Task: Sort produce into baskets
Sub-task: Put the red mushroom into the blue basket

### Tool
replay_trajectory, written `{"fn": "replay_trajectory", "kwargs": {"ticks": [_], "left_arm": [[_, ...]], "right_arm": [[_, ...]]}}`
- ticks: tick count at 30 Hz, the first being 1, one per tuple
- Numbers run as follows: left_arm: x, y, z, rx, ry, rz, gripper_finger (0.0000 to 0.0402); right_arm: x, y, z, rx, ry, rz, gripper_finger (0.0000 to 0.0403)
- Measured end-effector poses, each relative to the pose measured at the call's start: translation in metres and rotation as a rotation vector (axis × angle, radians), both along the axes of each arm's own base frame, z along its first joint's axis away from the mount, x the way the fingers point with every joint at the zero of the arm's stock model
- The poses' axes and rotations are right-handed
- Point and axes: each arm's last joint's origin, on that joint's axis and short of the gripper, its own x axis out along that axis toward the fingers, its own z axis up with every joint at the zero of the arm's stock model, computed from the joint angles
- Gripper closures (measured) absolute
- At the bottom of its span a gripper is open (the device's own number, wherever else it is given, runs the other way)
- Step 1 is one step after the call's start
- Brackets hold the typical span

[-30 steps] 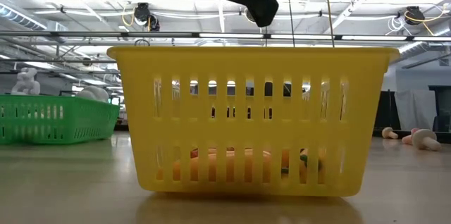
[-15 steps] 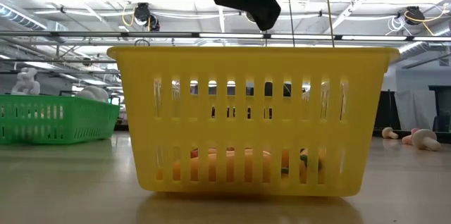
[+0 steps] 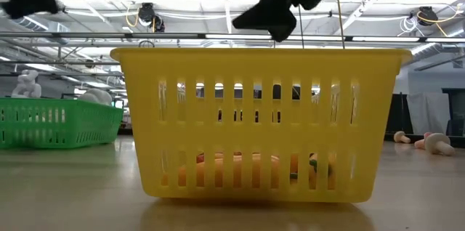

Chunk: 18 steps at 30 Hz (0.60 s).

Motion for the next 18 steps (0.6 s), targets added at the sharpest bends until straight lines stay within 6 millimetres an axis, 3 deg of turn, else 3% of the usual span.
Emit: {"fn": "replay_trajectory", "kwargs": {"ticks": [6, 18], "left_arm": [[0.036, 0.027, 0.010, 0.154, -0.111, -0.076, 0.0276], [0.070, 0.113, 0.006, 0.329, 0.015, -0.006, 0.0276]], "right_arm": [[-0.003, -0.001, -0.005, -0.053, 0.046, 0.020, 0.0124], [0.001, -0.026, -0.006, -0.266, 0.033, -0.125, 0.0124]]}}
